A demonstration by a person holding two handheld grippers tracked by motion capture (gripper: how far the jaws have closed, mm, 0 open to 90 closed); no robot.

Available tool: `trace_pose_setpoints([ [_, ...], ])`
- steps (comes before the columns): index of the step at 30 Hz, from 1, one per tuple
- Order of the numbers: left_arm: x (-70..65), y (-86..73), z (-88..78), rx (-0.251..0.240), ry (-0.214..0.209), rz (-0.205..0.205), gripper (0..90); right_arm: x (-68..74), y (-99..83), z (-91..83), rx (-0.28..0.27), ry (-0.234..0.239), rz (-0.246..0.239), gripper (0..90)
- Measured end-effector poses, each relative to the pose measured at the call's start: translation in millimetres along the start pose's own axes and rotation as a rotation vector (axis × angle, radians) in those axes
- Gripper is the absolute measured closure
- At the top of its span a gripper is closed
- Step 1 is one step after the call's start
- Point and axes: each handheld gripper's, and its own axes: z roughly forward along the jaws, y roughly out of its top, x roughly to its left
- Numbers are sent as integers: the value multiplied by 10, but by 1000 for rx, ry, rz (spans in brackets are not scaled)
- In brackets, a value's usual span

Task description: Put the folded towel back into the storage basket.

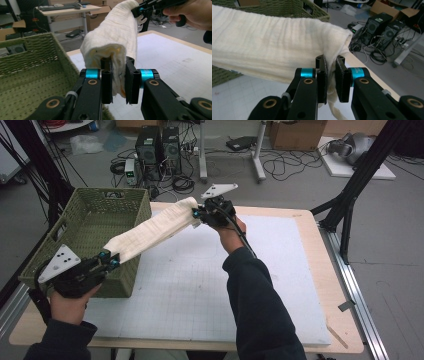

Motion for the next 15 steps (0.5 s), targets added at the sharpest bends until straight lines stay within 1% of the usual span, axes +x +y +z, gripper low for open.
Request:
trace_pose_setpoints([
  [3, 68, -12, -49, 0, 19, -5, 786, 33, 103, 109, 2, 11, -3, 820],
  [6, 132, -25, -95, -3, 36, -14, 786, 62, 203, 209, -7, 18, -19, 820],
  [9, 193, -34, -143, -3, 54, -19, 786, 93, 294, 318, -11, 28, -10, 820],
  [14, 295, -44, -241, -7, 86, -26, 786, 174, 455, 505, -10, 39, -28, 820],
  [15, 315, -45, -262, -6, 92, -27, 786, 192, 487, 542, -4, 40, -30, 820],
])
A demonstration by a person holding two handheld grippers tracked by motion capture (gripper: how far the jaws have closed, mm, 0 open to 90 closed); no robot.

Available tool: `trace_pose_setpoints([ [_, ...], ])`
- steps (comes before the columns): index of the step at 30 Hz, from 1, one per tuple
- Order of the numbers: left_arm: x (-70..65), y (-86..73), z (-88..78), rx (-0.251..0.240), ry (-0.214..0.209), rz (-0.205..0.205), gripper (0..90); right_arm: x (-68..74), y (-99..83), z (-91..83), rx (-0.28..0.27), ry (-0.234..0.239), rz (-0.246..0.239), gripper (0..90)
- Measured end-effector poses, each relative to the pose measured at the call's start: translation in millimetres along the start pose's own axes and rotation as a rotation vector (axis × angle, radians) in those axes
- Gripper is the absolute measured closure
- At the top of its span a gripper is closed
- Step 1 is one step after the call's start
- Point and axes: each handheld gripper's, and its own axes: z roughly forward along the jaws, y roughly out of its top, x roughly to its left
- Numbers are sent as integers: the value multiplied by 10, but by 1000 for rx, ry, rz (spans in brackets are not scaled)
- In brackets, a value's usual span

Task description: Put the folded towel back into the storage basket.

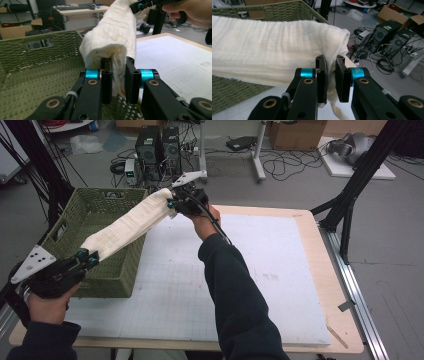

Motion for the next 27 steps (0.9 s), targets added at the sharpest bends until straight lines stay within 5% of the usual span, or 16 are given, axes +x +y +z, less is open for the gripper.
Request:
trace_pose_setpoints([
  [11, 210, -13, -215, -13, 68, -5, 786, 179, 356, 347, -6, 26, -50, 819],
  [27, 501, -122, -362, 1, 158, -38, 786, 396, 615, 845, -3, 57, -89, 819],
])
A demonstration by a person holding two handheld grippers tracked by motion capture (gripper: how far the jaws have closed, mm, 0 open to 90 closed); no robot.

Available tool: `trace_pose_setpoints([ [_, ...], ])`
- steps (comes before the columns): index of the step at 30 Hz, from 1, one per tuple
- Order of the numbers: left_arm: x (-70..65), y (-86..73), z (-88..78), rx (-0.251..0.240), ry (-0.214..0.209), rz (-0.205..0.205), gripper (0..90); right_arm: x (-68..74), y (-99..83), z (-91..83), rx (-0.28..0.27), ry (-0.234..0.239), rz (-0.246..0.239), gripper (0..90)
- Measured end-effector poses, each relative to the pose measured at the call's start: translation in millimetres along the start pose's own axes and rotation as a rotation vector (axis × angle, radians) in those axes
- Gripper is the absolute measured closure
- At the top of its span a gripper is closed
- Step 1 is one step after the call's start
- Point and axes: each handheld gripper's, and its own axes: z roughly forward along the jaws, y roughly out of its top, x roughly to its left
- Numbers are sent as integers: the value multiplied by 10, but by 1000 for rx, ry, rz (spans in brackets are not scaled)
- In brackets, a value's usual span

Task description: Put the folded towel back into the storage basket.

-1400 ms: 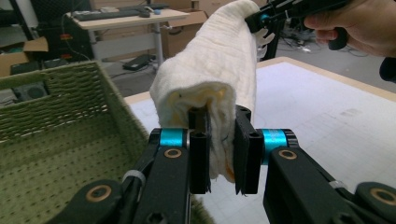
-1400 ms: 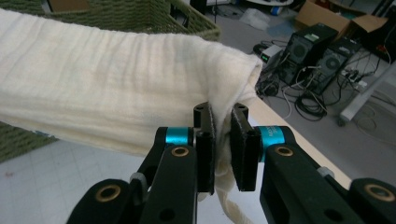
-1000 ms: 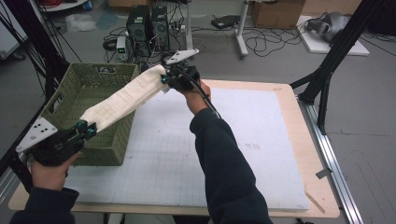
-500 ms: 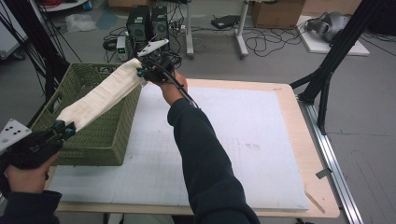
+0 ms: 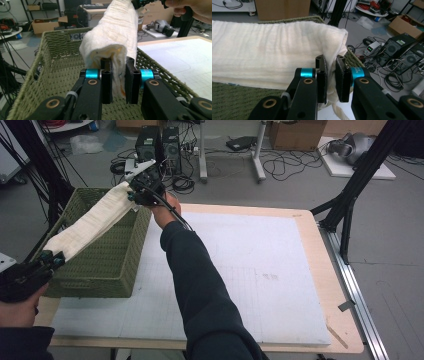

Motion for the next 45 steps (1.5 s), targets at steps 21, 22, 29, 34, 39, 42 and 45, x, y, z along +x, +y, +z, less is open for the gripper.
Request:
trace_pose_setpoints([
  [21, 198, -101, 24, 56, 63, -10, 783, 108, 114, 431, 6, 12, 7, 816],
  [22, 207, -111, 34, 63, 66, -16, 781, 112, 113, 447, 5, 14, 5, 816],
  [29, 258, -133, 40, 85, 85, -34, 479, 127, 24, 575, 49, 12, 13, 655],
  [34, 249, -78, -66, 50, 83, -26, 415, 101, -47, 555, 64, 11, 28, 590],
  [39, 224, -56, -82, 30, 73, -39, 408, 46, -64, 404, 57, 19, 30, 559],
  [42, 174, -65, -48, 22, 37, -57, 388, -9, -97, 259, 52, 20, 39, 522],
  [45, 92, -52, 18, 24, -25, -77, 372, -89, -152, 95, 49, 54, 71, 405],
])
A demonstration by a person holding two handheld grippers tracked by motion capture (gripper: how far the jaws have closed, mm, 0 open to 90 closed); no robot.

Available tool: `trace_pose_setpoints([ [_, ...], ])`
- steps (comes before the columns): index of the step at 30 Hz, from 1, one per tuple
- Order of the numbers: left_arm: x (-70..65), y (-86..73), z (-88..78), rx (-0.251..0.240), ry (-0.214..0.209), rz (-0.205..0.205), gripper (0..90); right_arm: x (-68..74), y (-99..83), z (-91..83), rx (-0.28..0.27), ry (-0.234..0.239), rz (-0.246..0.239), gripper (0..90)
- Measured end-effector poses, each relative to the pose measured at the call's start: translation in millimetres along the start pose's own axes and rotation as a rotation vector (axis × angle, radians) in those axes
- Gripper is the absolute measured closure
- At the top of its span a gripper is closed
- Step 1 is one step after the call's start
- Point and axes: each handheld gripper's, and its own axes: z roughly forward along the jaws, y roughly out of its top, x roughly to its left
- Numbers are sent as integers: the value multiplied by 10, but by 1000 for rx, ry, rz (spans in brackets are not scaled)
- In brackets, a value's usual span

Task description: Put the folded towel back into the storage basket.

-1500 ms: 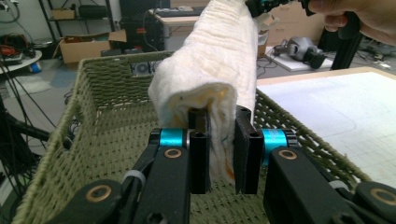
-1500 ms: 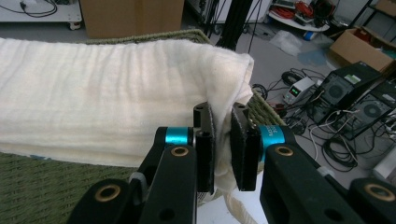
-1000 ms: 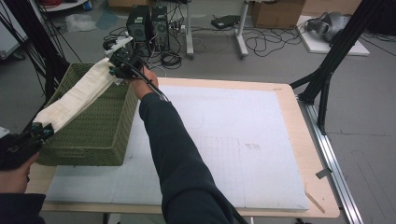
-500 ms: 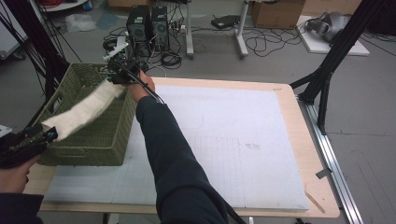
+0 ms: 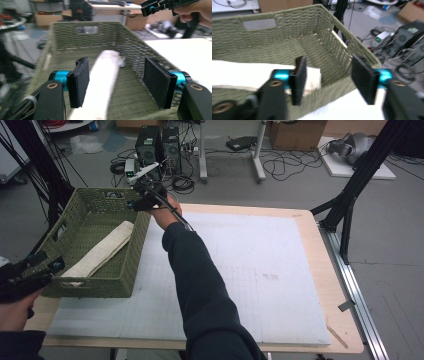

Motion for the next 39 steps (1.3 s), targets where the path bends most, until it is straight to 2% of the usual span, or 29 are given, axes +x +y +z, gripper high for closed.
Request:
trace_pose_setpoints([
  [4, -138, 22, 132, 15, -55, -8, 301, -53, -127, -246, 5, 18, -20, 329],
  [7, -232, 40, 225, 19, -85, -15, 249, -118, -218, -412, 21, 24, -1, 283],
  [11, -370, 60, 357, 16, -136, -12, 226, -217, -361, -716, 8, 16, 21, 238],
  [13, -455, 74, 427, 19, -157, -1, 209, -267, -453, -881, 10, 7, 19, 226],
  [19, -716, 92, 643, 18, -219, 23, 209, -415, -832, -1440, 11, -41, 52, 216],
  [23, -877, 96, 783, 22, -262, 29, 209, -475, -1102, -1802, -17, -64, 84, 207],
  [27, -1040, 98, 906, 28, -306, 47, 212, -481, -1370, -2100, -33, -82, 123, 198],
  [31, -1188, 67, 1017, 29, -347, 51, 213, -453, -1648, -2343, -45, -120, 160, 177],
  [34, -1290, 35, 1087, 36, -369, 57, 213, -387, -1868, -2497, -33, -160, 173, 166],
  [39, -1447, -7, 1189, 51, -402, 73, 215, -297, -2161, -2685, -48, -192, 211, 148],
])
